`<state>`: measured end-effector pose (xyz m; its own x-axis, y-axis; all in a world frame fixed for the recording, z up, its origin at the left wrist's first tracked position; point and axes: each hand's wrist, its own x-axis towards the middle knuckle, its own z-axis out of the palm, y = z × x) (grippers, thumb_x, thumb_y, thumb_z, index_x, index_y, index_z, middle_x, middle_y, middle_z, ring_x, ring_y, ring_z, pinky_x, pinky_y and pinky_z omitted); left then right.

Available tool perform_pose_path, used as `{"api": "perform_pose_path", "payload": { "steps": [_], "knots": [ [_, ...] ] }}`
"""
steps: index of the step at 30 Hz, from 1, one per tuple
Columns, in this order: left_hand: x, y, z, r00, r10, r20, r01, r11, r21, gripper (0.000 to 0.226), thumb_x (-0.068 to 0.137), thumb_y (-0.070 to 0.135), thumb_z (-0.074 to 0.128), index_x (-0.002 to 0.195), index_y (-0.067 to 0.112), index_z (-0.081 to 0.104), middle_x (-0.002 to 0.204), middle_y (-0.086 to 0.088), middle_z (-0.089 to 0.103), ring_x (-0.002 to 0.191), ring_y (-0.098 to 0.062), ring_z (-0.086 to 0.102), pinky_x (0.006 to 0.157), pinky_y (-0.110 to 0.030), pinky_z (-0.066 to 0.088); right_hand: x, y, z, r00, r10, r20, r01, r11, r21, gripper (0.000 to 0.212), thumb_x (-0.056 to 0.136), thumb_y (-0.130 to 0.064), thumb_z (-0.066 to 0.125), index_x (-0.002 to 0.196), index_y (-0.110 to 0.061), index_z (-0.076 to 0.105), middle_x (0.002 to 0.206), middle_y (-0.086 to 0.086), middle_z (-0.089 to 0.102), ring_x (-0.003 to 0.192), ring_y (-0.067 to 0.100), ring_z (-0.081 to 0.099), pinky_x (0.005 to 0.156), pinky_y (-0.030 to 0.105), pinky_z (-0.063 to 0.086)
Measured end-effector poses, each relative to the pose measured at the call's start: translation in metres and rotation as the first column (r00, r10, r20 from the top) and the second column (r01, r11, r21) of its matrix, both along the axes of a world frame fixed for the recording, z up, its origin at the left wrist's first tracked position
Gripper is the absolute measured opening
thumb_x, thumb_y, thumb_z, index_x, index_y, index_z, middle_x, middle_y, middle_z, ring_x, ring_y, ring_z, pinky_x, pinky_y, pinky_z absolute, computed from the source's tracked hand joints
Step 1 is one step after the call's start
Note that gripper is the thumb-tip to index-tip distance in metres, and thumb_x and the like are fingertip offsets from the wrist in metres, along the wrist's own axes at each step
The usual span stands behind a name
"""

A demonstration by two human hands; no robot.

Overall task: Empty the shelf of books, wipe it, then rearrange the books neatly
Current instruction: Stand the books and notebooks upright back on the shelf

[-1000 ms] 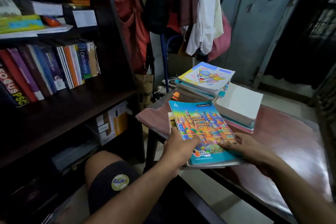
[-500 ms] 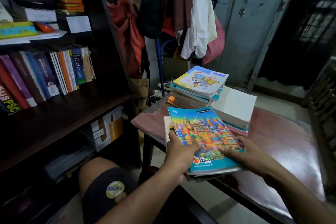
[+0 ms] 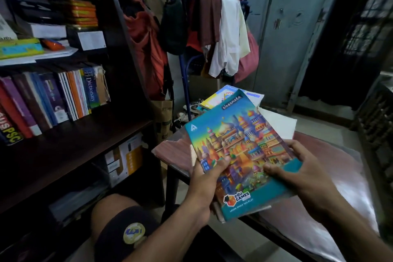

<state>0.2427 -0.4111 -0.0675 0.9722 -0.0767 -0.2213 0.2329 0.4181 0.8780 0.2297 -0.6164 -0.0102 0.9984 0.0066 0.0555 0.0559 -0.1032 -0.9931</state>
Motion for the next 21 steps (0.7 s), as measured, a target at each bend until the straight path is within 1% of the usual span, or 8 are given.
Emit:
{"api": "perform_pose_path", "payload": {
  "steps": [3, 5, 7, 9, 12, 17, 19, 21],
  "knots": [
    [-0.001, 0.015, 0.014, 0.999, 0.041, 0.036, -0.036, 0.992, -0.124, 0.045, 0.087, 0.029, 0.076, 0.128, 0.028, 0.058, 0.115, -0.009, 0.075, 0.103, -0.034, 0.073, 0.095, -0.057, 0.055, 0.007, 0.017, 0.011, 0.996, 0.042, 0.073, -0.042, 0.999, 0.004, 0.046, 0.075, -0.009, 0.079, 0.115, -0.02, 0.058, 0.107, 0.004, 0.072, 0.091, 0.027, 0.075, 0.068, 0.04, 0.063],
    [0.002, 0.031, 0.023, 0.992, 0.093, 0.081, -0.082, 0.988, -0.134, 0.049, 0.087, 0.026, 0.076, 0.132, 0.023, 0.059, 0.119, -0.011, 0.074, 0.107, -0.036, 0.071, 0.099, -0.059, 0.053, 0.016, 0.032, 0.018, 0.991, 0.089, 0.1, -0.09, 0.996, 0.005, 0.047, 0.077, -0.008, 0.079, 0.117, -0.019, 0.058, 0.11, 0.005, 0.073, 0.094, 0.028, 0.075, 0.073, 0.043, 0.063],
    [0.006, 0.047, 0.03, 0.988, 0.112, 0.109, -0.102, 0.99, -0.096, 0.049, 0.087, 0.027, 0.076, 0.133, 0.021, 0.058, 0.119, -0.009, 0.074, 0.107, -0.033, 0.072, 0.099, -0.056, 0.054, 0.026, 0.045, 0.024, 0.989, 0.12, 0.091, -0.119, 0.993, -0.01, 0.049, 0.077, -0.01, 0.08, 0.118, -0.021, 0.056, 0.11, 0.006, 0.073, 0.094, 0.028, 0.075, 0.073, 0.044, 0.063],
    [0.009, 0.057, 0.034, 0.989, 0.096, 0.112, -0.092, 0.995, -0.04, 0.044, 0.088, 0.029, 0.076, 0.129, 0.021, 0.061, 0.115, -0.007, 0.075, 0.103, -0.029, 0.073, 0.095, -0.049, 0.057, 0.033, 0.05, 0.027, 0.99, 0.13, 0.058, -0.129, 0.991, -0.022, 0.05, 0.078, -0.013, 0.081, 0.119, -0.022, 0.054, 0.108, 0.006, 0.074, 0.091, 0.029, 0.075, 0.07, 0.043, 0.063],
    [0.013, 0.052, 0.026, 0.996, 0.047, 0.076, -0.05, 0.998, 0.046, 0.038, 0.089, 0.032, 0.076, 0.124, 0.021, 0.065, 0.111, -0.004, 0.077, 0.101, -0.026, 0.074, 0.095, -0.048, 0.057, 0.033, 0.037, 0.018, 0.99, 0.133, -0.045, -0.136, 0.988, -0.077, 0.048, 0.079, -0.018, 0.08, 0.119, -0.02, 0.053, 0.105, 0.009, 0.075, 0.087, 0.031, 0.076, 0.072, 0.045, 0.062],
    [0.013, 0.019, -0.002, 1.0, 0.021, -0.006, -0.019, 0.972, 0.235, 0.034, 0.086, 0.039, 0.08, 0.115, 0.024, 0.071, 0.116, -0.001, 0.075, 0.097, -0.017, 0.075, 0.091, -0.04, 0.059, 0.026, 0.0, -0.018, 0.984, -0.017, -0.178, -0.021, 0.977, -0.21, 0.039, 0.083, -0.018, 0.079, 0.114, -0.014, 0.056, 0.094, 0.009, 0.076, 0.073, 0.022, 0.076, 0.052, 0.027, 0.056],
    [0.012, 0.008, -0.011, 0.998, -0.043, -0.054, 0.056, 0.965, 0.255, 0.026, 0.092, 0.029, 0.074, 0.117, 0.021, 0.069, 0.108, 0.003, 0.077, 0.095, -0.016, 0.075, 0.091, -0.038, 0.06, 0.026, -0.01, -0.03, 0.973, -0.045, -0.229, -0.021, 0.96, -0.279, 0.036, 0.085, -0.018, 0.079, 0.112, -0.015, 0.055, 0.096, 0.01, 0.074, 0.07, 0.02, 0.075, 0.053, 0.028, 0.055],
    [0.011, 0.001, -0.017, 0.995, -0.053, -0.079, 0.072, 0.961, 0.268, 0.023, 0.096, 0.022, 0.07, 0.119, 0.018, 0.066, 0.103, 0.004, 0.078, 0.091, -0.015, 0.076, 0.083, -0.033, 0.061, 0.029, -0.018, -0.038, 0.971, -0.071, -0.226, -0.015, 0.934, -0.356, 0.031, 0.086, -0.019, 0.078, 0.108, -0.015, 0.057, 0.098, 0.01, 0.074, 0.072, 0.02, 0.075, 0.059, 0.031, 0.056]
  ]
}}
